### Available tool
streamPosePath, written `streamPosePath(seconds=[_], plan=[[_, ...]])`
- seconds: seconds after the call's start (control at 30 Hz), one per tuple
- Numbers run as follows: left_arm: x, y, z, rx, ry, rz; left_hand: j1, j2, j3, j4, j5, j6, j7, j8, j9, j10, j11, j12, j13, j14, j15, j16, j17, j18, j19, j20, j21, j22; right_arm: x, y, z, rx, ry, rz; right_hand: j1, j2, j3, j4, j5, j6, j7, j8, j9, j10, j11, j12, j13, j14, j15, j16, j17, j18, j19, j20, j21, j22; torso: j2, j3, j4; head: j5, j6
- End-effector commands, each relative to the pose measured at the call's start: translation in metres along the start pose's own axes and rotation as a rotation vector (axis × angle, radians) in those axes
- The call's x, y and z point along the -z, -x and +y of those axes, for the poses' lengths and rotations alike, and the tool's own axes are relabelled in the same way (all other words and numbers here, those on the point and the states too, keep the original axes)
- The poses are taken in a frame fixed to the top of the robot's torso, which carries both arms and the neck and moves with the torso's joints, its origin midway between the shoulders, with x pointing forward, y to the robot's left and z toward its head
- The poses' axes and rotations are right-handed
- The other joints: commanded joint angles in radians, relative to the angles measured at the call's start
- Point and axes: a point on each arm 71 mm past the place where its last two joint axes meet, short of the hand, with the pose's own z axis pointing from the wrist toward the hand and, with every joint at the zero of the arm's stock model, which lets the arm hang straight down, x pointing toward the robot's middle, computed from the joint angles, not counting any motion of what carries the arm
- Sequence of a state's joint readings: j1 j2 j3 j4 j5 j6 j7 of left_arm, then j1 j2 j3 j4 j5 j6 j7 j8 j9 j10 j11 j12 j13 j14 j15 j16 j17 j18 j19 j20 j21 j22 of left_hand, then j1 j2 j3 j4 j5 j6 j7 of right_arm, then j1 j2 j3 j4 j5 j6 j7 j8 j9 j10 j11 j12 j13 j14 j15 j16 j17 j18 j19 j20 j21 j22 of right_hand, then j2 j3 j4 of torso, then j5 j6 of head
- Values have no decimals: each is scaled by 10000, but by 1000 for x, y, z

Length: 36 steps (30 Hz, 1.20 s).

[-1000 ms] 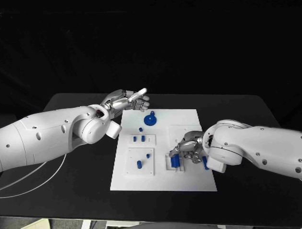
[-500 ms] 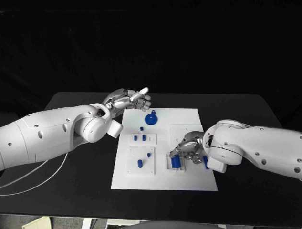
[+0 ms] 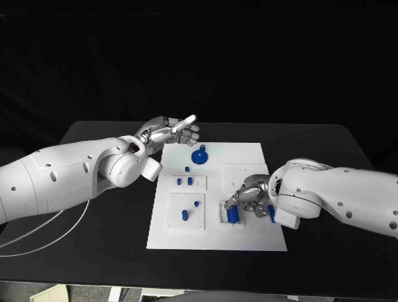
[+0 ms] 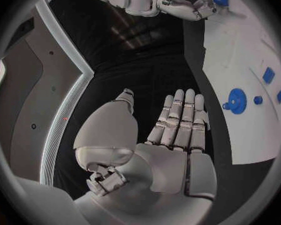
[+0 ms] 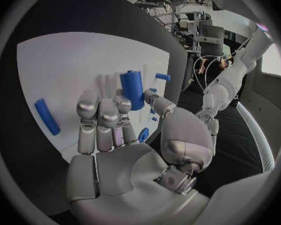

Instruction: Assemble the parts on the task board

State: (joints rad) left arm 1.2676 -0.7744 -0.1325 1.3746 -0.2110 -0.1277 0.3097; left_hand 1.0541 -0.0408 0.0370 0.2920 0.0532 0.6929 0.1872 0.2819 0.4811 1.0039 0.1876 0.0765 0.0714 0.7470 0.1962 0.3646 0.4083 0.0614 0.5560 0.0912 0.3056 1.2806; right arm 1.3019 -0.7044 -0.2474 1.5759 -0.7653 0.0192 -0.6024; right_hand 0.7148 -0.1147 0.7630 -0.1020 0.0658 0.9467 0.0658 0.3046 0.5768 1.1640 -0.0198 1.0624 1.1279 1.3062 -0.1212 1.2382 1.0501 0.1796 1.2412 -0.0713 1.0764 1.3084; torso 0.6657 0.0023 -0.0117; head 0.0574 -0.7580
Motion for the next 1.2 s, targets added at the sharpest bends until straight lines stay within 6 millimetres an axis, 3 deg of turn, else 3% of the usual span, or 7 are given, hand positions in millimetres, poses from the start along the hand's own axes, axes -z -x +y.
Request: streamPosePath(seconds=[0.03, 0.2, 0.4, 0.47, 0.67, 1.2], plan=[[0, -2, -1, 111, -74, 149, 112, -5, -53, 5, 32, 102, 238, 49, -11, 49, -4, -66, -12, 82, -15, 27, -14, 134, 79, 22, -51, 10, -1, -2, 2, 173, 69, 98, -156, -5, -83, -6, -67, 752, 230, -50, -1, -12, -27, -51, 13, 14, -63, -70, 10, 822, -35, 24, 43, 113, 0, 0, 5, 6, 6], [0, -2, -1, 110, -71, 145, 118, -2, -60, 5, 32, 104, 237, 49, -13, 49, -4, -65, -12, 82, -16, 26, -15, 133, 80, 22, -54, 12, -2, -4, 2, 188, 64, 71, -248, -92, -129, 25, -107, 743, 233, -70, -7, -23, -24, -70, 15, 10, -61, -89, 12, 822, -45, 20, 38, 109, 4, -1, 9, 15, 6], [0, -2, -1, 109, -64, 137, 124, 0, -66, 5, 32, 105, 237, 49, -15, 50, -5, -65, -12, 83, -16, 26, -17, 133, 82, 22, -57, 13, -3, -5, 3, 256, 71, 34, -477, -476, -273, 186, -169, 719, 233, -89, 5, -37, -27, -97, 21, 4, -68, -111, 23, 822, -38, -4, 27, 92, 1, -3, 8, 27, -5], [0, -1, -1, 109, -59, 136, 126, 0, -70, 5, 31, 106, 236, 49, -15, 50, -5, -66, -12, 82, -16, 26, -17, 133, 82, 22, -58, 14, -3, -4, 3, 250, 69, 0, -710, -597, -610, 214, -172, 683, 241, -101, 19, -55, -17, -109, 29, -5, -63, -119, 31, 822, -41, -11, 31, 92, 0, -5, 4, 40, -15], [0, -1, -1, 106, -55, 126, 134, 0, -78, 4, 31, 106, 236, 49, -18, 50, -5, -66, -12, 83, -16, 25, -19, 133, 84, 22, -62, 15, -4, -4, 2, 304, 64, -25, -958, -535, -1405, 20, -163, 615, 228, -115, 81, -109, -31, -144, 59, -41, -79, -160, 62, 822, -129, -104, -6, 85, 2, -5, 4, 57, -20], [0, 0, -1, 105, -29, 123, 154, 7, -97, 5, 32, 107, 236, 48, -24, 50, -5, -66, -13, 84, -16, 23, -23, 133, 89, 21, -71, 20, 2, -3, -4, 692, 358, -287, -883, -526, -1680, -181, -164, 588, 222, -129, 117, -127, -41, -167, 77, -51, -91, -197, 81, 822, -167, -175, -39, 71, 1, 8, 6, 90, 7]])
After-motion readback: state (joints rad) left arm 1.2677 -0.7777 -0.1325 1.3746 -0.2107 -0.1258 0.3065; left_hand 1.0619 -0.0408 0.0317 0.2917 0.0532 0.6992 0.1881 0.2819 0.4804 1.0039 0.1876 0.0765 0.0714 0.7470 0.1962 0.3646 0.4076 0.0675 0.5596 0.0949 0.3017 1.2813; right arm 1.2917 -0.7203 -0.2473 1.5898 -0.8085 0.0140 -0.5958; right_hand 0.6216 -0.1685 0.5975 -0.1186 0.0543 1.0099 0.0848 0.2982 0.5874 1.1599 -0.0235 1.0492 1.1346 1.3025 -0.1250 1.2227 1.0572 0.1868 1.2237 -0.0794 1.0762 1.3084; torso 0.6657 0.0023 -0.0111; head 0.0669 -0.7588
